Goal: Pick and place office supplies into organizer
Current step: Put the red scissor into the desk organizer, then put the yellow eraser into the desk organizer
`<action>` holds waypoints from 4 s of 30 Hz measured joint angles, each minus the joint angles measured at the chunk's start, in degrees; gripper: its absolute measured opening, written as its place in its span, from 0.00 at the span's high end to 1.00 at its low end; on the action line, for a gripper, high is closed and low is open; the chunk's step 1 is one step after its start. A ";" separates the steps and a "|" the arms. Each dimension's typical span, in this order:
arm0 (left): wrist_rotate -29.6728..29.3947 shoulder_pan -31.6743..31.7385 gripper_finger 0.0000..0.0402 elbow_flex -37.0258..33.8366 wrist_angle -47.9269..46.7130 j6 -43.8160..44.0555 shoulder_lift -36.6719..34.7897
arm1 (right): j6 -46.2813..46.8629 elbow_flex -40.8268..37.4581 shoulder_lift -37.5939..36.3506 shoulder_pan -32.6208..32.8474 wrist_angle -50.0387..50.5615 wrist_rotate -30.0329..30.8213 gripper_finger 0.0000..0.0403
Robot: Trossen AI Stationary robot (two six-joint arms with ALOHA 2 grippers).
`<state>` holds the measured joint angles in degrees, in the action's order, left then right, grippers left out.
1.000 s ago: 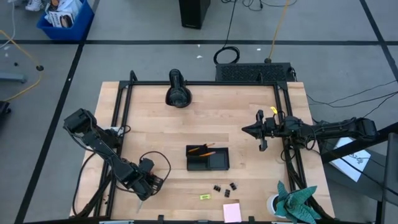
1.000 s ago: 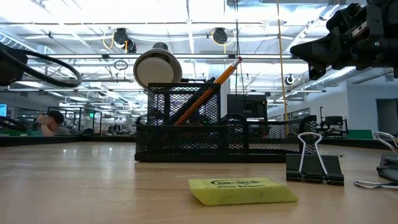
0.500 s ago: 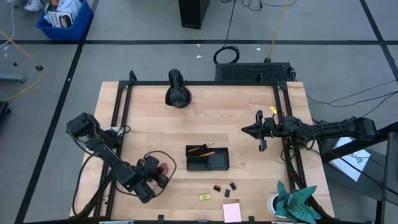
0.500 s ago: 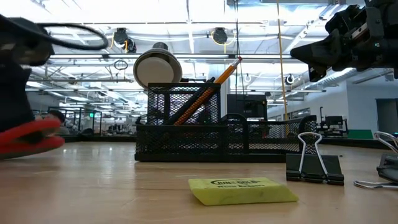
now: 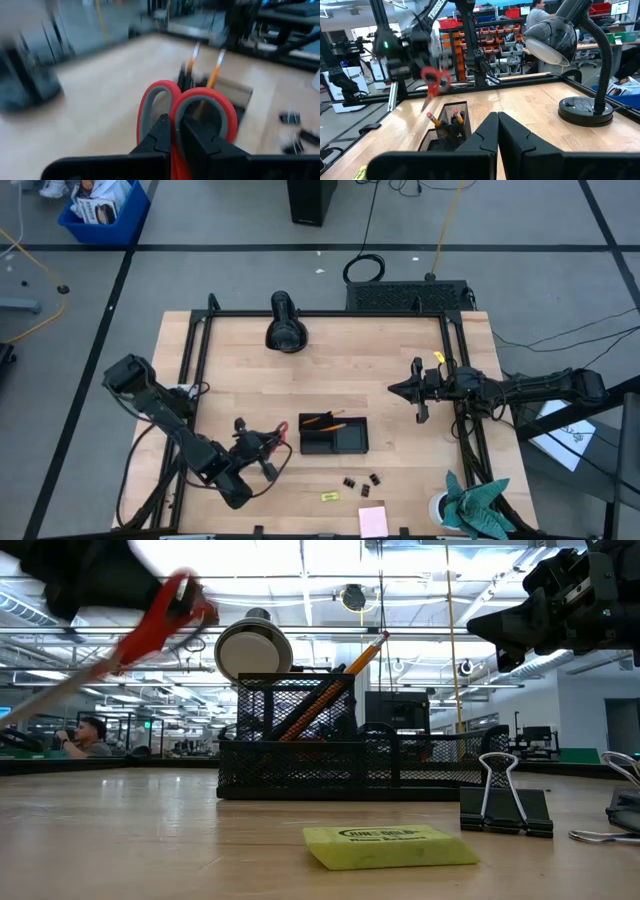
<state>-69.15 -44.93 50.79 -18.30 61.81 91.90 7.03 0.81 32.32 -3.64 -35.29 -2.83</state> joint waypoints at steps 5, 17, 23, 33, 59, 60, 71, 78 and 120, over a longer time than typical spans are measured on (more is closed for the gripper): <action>-3.22 2.74 0.93 3.11 13.79 -30.43 -5.50 | -0.03 -0.01 0.00 0.00 0.00 0.05 0.99; 24.57 19.01 0.94 2.93 52.39 -79.92 -4.78 | -0.17 -0.02 0.00 -0.02 -0.02 2.82 0.99; 33.53 25.95 0.96 2.99 56.05 -76.47 -0.15 | -0.17 0.00 0.02 -0.02 0.00 2.69 0.99; 34.46 27.55 0.94 2.97 57.96 -74.82 6.05 | -0.20 -0.02 0.02 0.00 0.00 2.63 0.99; 8.46 17.61 0.94 2.97 65.46 -73.42 16.53 | 0.22 0.01 0.00 -0.02 0.00 2.71 0.99; 8.44 17.48 0.94 2.97 64.27 -72.02 16.53 | 0.21 0.01 0.00 -0.01 0.01 2.69 0.99; 7.59 17.68 0.94 3.01 54.79 -62.23 16.51 | 0.23 -0.01 0.00 -0.01 -0.24 2.69 0.99; 8.47 17.66 0.93 3.01 53.48 -59.94 16.48 | 0.24 -0.01 0.00 -0.01 -0.44 2.71 0.99; 10.76 17.49 0.73 2.95 46.16 -58.89 14.36 | 1.25 0.01 0.02 0.00 -1.16 2.64 0.99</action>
<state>-58.39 -27.43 53.74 27.86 2.91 106.26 8.28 0.82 32.33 -3.64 -36.45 -0.19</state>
